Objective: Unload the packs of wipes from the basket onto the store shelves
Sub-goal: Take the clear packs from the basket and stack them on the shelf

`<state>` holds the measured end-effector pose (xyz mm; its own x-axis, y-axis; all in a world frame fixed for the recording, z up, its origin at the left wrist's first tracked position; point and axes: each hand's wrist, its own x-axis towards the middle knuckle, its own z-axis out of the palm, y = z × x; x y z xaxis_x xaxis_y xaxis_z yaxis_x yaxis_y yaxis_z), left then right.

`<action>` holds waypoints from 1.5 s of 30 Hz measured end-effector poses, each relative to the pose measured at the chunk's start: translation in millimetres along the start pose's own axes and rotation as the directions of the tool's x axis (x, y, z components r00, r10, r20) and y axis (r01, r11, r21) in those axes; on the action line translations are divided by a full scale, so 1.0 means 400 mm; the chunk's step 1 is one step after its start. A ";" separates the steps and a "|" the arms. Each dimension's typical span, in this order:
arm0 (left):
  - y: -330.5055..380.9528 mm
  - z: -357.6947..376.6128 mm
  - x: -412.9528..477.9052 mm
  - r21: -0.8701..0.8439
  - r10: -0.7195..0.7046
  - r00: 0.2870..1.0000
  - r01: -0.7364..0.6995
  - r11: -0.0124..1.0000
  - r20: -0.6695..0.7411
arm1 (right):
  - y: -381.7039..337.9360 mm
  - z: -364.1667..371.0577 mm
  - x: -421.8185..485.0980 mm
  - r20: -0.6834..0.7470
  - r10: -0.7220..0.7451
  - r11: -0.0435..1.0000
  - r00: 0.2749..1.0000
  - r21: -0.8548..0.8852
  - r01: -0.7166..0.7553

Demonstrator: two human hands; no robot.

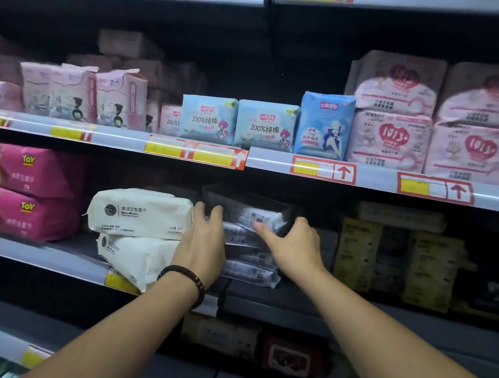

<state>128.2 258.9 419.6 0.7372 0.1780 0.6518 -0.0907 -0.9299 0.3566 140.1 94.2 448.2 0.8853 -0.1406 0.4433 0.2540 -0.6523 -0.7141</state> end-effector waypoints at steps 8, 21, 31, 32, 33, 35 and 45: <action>0.022 -0.033 -0.090 0.065 0.102 0.993 -0.106 0.992 0.060 | 0.010 -0.067 -0.073 0.016 -0.051 0.999 0.999 -0.010 0.051; 0.109 0.107 -0.614 -0.223 0.343 0.626 -0.265 0.938 0.701 | 0.432 -0.206 -0.551 0.504 -0.011 0.964 0.864 -0.224 0.143; 0.124 0.451 -1.006 -0.153 0.211 0.141 -0.343 0.927 0.967 | 0.939 -0.187 -0.925 0.557 0.476 0.808 0.680 -0.583 -0.088; 0.127 0.463 -1.013 -0.144 0.192 0.106 -0.353 0.925 0.976 | 0.938 -0.179 -0.919 0.550 0.462 0.838 0.696 -0.528 -0.138; 0.129 0.476 -1.019 -0.130 0.170 0.085 -0.353 0.926 0.982 | 0.943 -0.171 -0.917 0.526 0.468 0.845 0.710 -0.501 -0.186; 0.138 0.502 -1.030 -0.092 0.120 0.047 -0.392 0.915 0.992 | 0.971 -0.157 -0.921 0.497 0.509 0.817 0.703 -0.537 -0.212; 0.221 0.564 -1.065 -0.148 0.171 0.029 -0.377 0.914 0.985 | 1.113 -0.051 -1.039 0.431 0.711 0.686 0.556 -0.599 -0.413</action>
<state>-42.8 28.4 22.6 0.6656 -0.4711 -0.5789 -0.4596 -0.8698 0.1794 -122.6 -152.9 -42.9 0.8405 -0.2211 -0.4947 -0.4247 -0.8358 -0.3480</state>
